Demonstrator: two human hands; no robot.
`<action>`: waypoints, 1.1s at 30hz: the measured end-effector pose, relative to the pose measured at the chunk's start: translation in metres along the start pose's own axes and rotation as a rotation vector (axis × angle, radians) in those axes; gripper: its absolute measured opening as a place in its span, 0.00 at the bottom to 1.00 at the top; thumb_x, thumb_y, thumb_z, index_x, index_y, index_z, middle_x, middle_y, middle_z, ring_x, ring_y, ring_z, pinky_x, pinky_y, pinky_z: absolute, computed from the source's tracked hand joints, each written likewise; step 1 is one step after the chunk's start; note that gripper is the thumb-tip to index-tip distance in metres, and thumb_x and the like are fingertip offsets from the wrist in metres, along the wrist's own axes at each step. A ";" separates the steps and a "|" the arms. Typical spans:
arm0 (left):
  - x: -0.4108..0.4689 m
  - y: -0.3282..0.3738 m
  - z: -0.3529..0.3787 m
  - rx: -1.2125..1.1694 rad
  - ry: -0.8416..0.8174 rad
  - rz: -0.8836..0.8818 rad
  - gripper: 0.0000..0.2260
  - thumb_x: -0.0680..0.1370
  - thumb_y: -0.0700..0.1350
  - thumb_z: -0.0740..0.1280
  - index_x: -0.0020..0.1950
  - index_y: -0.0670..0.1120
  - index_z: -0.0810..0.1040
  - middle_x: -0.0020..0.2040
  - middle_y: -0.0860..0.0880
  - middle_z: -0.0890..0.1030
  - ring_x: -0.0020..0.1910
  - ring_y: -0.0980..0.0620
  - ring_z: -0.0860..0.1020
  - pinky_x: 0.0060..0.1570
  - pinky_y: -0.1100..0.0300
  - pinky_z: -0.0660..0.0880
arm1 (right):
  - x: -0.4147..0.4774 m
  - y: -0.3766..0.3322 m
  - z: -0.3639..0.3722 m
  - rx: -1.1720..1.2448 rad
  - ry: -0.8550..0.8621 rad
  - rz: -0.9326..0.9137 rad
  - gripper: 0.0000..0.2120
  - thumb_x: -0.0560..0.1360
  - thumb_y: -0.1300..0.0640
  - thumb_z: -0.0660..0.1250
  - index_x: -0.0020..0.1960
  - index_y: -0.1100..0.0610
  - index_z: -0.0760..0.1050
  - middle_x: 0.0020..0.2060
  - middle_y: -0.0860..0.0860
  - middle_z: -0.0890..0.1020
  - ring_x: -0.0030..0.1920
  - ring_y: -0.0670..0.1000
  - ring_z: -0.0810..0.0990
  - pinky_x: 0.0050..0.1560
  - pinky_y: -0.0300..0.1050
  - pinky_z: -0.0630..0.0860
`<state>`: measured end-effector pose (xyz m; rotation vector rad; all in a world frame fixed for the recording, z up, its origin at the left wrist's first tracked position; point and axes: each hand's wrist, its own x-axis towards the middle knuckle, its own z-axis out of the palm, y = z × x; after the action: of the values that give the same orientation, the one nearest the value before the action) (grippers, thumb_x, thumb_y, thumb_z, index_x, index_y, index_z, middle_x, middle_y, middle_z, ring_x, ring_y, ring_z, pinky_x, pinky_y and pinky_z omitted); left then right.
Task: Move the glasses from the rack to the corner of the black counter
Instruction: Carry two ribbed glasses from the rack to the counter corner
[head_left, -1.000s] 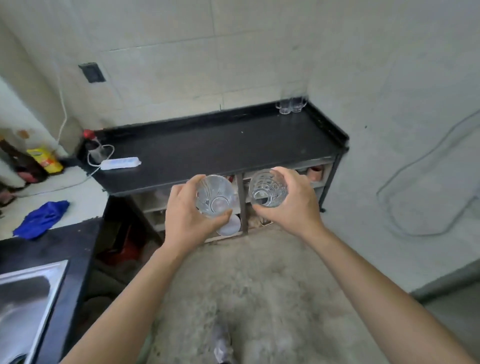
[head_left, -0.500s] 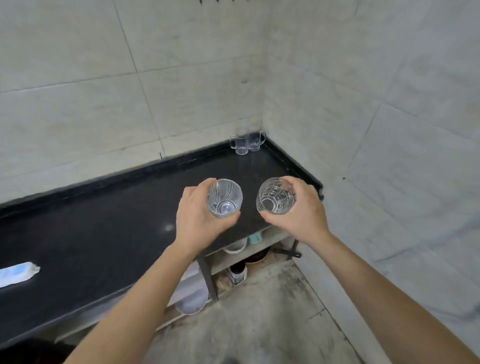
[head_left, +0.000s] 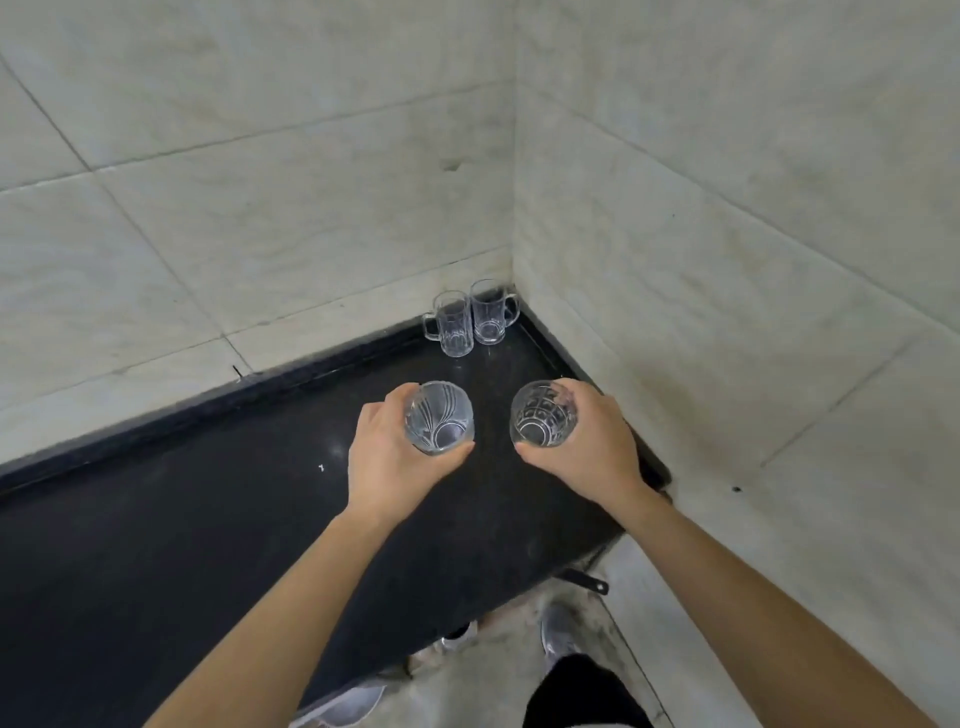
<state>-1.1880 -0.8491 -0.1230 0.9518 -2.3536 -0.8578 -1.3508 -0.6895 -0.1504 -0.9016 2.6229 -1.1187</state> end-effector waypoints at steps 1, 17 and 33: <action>0.017 0.002 0.013 0.013 0.000 -0.030 0.38 0.62 0.58 0.81 0.68 0.53 0.71 0.51 0.63 0.71 0.63 0.55 0.70 0.54 0.62 0.66 | 0.023 0.009 0.001 -0.011 -0.020 0.001 0.40 0.56 0.36 0.79 0.65 0.46 0.74 0.56 0.45 0.81 0.57 0.52 0.78 0.54 0.53 0.80; 0.171 -0.040 0.151 0.131 -0.152 -0.254 0.37 0.63 0.58 0.80 0.68 0.49 0.70 0.60 0.53 0.79 0.64 0.50 0.69 0.55 0.61 0.69 | 0.211 0.087 0.075 -0.096 -0.215 0.138 0.39 0.60 0.43 0.81 0.67 0.48 0.71 0.62 0.47 0.79 0.63 0.53 0.73 0.58 0.48 0.73; 0.234 -0.089 0.204 0.070 -0.219 -0.300 0.38 0.64 0.56 0.80 0.70 0.49 0.69 0.59 0.53 0.75 0.66 0.49 0.69 0.59 0.58 0.69 | 0.282 0.106 0.132 -0.158 -0.343 0.095 0.44 0.61 0.43 0.82 0.72 0.51 0.69 0.64 0.50 0.79 0.66 0.55 0.73 0.63 0.51 0.73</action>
<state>-1.4252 -0.9950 -0.2866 1.3250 -2.4742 -1.0460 -1.5818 -0.8765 -0.2916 -0.8954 2.4623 -0.6716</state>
